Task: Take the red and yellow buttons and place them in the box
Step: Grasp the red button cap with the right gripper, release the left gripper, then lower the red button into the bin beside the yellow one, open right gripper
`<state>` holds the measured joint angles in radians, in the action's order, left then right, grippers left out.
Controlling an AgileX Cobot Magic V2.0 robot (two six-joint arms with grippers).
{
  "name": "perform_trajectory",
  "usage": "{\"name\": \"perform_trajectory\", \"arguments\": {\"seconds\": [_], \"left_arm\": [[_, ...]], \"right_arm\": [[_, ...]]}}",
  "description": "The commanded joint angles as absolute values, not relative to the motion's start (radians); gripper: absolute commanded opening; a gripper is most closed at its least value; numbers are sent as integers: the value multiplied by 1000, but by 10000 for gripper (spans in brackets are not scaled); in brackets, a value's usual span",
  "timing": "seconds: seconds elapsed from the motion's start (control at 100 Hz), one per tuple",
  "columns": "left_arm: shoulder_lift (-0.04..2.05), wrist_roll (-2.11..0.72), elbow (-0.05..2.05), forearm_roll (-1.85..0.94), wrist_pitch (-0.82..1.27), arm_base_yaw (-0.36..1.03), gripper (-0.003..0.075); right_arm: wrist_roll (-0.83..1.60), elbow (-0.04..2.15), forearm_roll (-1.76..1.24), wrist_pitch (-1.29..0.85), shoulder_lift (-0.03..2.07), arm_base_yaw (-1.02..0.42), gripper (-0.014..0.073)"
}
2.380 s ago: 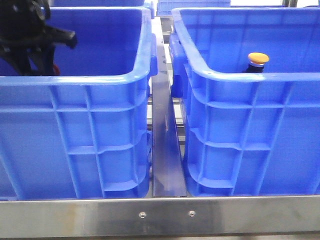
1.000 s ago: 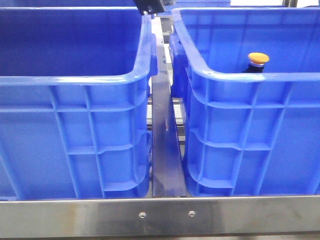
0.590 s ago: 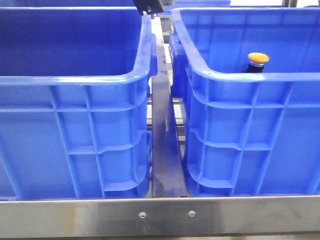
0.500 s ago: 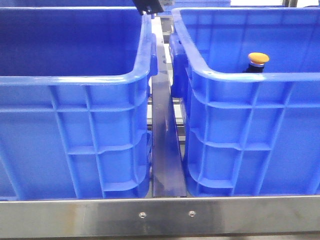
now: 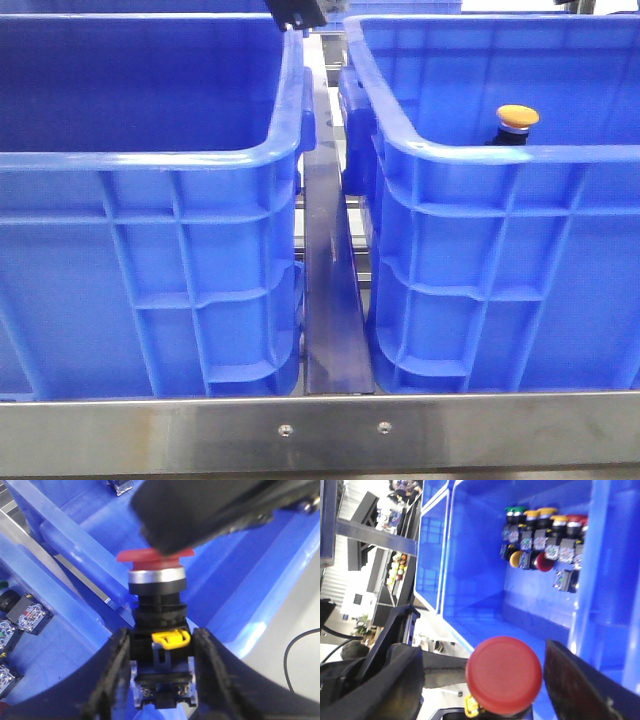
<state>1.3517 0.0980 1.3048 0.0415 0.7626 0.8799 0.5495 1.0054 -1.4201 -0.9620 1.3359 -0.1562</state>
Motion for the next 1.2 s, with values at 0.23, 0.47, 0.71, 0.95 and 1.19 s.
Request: {"name": "perform_trajectory", "arguments": {"seconds": [0.23,0.47,0.71,0.95,1.19], "left_arm": [[1318,99,1331,33,691,889,168],[1318,99,1331,33,692,889,168],[1318,99,1331,33,692,889,170],[1318,99,1331,24,690,889,451],[1318,99,1331,24,693,889,578]], "right_arm": [[572,1039,-1494,-1003,1318,-162,524],[572,1039,-1494,-1009,1318,-162,278],[572,1039,-1494,-1009,1318,-162,136],[572,1039,-1494,-1009,1318,-162,136],[572,1042,-1500,-957,1318,-158,136]]}}
